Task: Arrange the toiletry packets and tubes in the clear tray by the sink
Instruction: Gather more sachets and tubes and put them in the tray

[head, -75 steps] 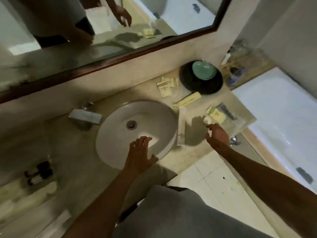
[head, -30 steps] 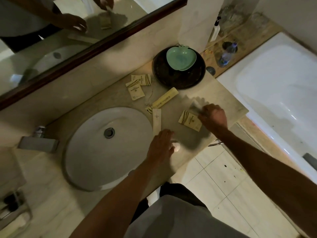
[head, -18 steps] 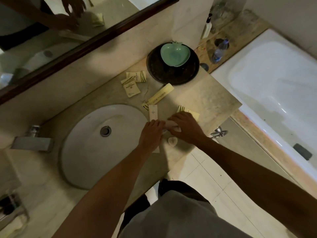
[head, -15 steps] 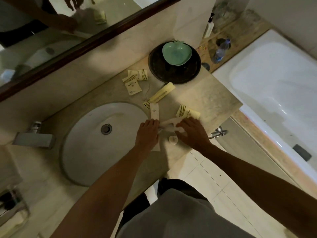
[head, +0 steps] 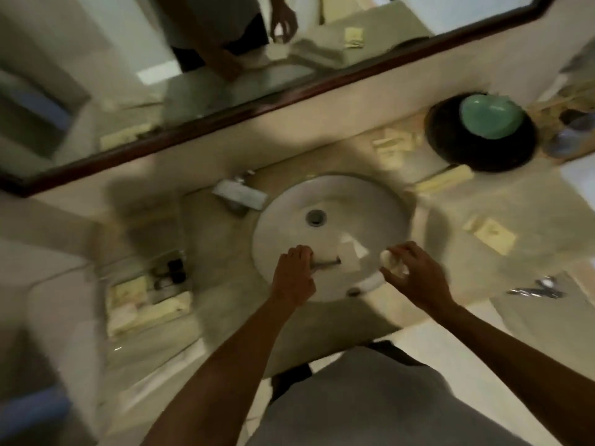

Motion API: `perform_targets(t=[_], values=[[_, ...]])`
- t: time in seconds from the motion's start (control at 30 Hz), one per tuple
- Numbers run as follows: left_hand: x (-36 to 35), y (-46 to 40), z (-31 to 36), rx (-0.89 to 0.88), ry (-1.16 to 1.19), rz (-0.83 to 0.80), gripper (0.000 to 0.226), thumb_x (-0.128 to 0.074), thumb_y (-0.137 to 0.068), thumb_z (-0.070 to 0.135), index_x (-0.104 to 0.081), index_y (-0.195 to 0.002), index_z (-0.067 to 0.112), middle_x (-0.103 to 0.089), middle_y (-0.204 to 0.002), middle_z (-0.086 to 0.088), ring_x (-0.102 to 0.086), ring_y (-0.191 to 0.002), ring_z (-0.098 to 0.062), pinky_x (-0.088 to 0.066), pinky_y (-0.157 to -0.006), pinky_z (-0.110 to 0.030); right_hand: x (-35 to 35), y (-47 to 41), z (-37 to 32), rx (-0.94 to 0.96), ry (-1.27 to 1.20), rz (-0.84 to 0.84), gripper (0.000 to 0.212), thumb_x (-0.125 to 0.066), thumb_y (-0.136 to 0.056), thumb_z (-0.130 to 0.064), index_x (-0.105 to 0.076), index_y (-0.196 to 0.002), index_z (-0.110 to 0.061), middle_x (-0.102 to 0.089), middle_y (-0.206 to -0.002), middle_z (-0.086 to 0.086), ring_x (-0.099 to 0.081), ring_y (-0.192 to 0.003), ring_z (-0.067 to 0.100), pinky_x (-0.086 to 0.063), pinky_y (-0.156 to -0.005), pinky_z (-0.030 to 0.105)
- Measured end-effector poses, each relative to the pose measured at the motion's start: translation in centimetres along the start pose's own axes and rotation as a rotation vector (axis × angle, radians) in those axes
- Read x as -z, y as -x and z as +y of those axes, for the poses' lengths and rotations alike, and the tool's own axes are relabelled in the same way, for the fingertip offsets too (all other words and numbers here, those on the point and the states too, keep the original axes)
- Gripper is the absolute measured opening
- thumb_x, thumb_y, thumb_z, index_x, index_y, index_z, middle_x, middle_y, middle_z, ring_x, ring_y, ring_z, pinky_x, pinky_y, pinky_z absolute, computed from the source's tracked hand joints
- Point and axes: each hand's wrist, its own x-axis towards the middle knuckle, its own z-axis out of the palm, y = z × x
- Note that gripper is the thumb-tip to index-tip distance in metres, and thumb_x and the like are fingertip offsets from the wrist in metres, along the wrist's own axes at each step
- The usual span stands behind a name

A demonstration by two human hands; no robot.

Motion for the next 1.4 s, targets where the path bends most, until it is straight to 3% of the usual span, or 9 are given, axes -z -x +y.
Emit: perform_targets(t=[0.23,0.43,0.63,0.77,0.9,1.2,1.3,1.4], values=[[8.9,10.7,-15.8,0.305,-0.008,-0.014,0.055,-0.069,-0.068,0.015,-0.052,-0.120,0.009,-0.056,-0.119,-0.014,-0.052,-0.108,-0.033,-0.042,-0.091,-0.039,-11.4,-2.5,-18.6,0.185,-0.128,-0.153,0.040,-0.080,-0.078,-0.032,-0.067,-0.113,-0.017,-0.058,-0.105,-0.003,-0.061,-0.083,0.018,-0.054,-0.065,0.035],[13.7,19.3,-28.0,0.468,-0.026,0.020,0.062,-0.070,-0.070,0.021,-0.048,-0.127,0.009,-0.054,-0.121,-0.014,-0.051,-0.108,-0.034,-0.042,-0.090,-0.039,-18.9,-3.5,-30.1,0.270,-0.137,-0.313,0.043,-0.074,-0.084,-0.039,-0.064,-0.119,-0.016,-0.059,-0.113,0.001,-0.060,-0.091,0.015,-0.057,-0.073,0.034],[14.4,24.1,-32.7,0.444,0.009,0.045,0.055,-0.073,-0.072,0.033,-0.049,-0.118,0.018,-0.058,-0.113,-0.007,-0.057,-0.098,-0.025,-0.052,-0.082,-0.038,-23.5,-5.2,-38.0,0.342,-0.082,-0.376,0.045,-0.071,-0.086,-0.041,-0.059,-0.126,-0.023,-0.062,-0.117,-0.002,-0.053,-0.103,0.012,-0.050,-0.084,0.031],[13.7,24.4,-33.1,0.344,-0.040,-0.008,0.044,-0.069,-0.074,0.036,-0.050,-0.109,0.017,-0.054,-0.107,-0.003,-0.051,-0.094,-0.022,-0.044,-0.081,-0.036,-26.0,-7.1,-41.0,0.394,0.107,-0.404,0.042,-0.074,-0.081,-0.044,-0.064,-0.117,-0.024,-0.063,-0.115,-0.001,-0.050,-0.099,0.016,-0.045,-0.079,0.032],[12.8,24.5,-33.5,0.326,-0.067,-0.017,0.041,-0.067,-0.075,0.036,-0.047,-0.106,0.017,-0.053,-0.106,-0.005,-0.049,-0.096,-0.025,-0.039,-0.084,-0.037,-27.0,-8.2,-41.7,0.329,0.226,-0.442,0.044,-0.078,-0.077,-0.040,-0.063,-0.116,-0.026,-0.059,-0.119,0.002,-0.048,-0.106,0.021,-0.042,-0.085,0.034],[12.3,24.6,-34.2,0.358,-0.079,-0.004,0.041,-0.065,-0.073,0.037,-0.046,-0.104,0.019,-0.053,-0.103,-0.004,-0.050,-0.095,-0.024,-0.041,-0.089,-0.040,-26.6,-10.2,-41.2,0.282,0.252,-0.545,0.048,-0.083,-0.072,-0.038,-0.065,-0.115,-0.027,-0.061,-0.121,0.001,-0.046,-0.111,0.023,-0.033,-0.086,0.038],[12.4,24.7,-34.4,0.356,-0.082,0.010,0.040,-0.066,-0.073,0.036,-0.046,-0.104,0.020,-0.053,-0.104,-0.003,-0.049,-0.095,-0.024,-0.042,-0.088,-0.039,-26.4,-10.7,-41.0,0.301,0.273,-0.625,0.047,-0.080,-0.076,-0.042,-0.065,-0.118,-0.029,-0.059,-0.125,0.000,-0.045,-0.115,0.023,-0.034,-0.091,0.040],[12.4,24.9,-34.6,0.355,-0.074,0.020,0.040,-0.068,-0.072,0.035,-0.046,-0.102,0.020,-0.053,-0.102,-0.003,-0.049,-0.094,-0.023,-0.042,-0.087,-0.039,-26.2,-10.4,-40.7,0.353,0.291,-0.579,0.039,-0.073,-0.083,-0.041,-0.065,-0.119,-0.030,-0.060,-0.126,0.000,-0.046,-0.115,0.023,-0.035,-0.091,0.040]])
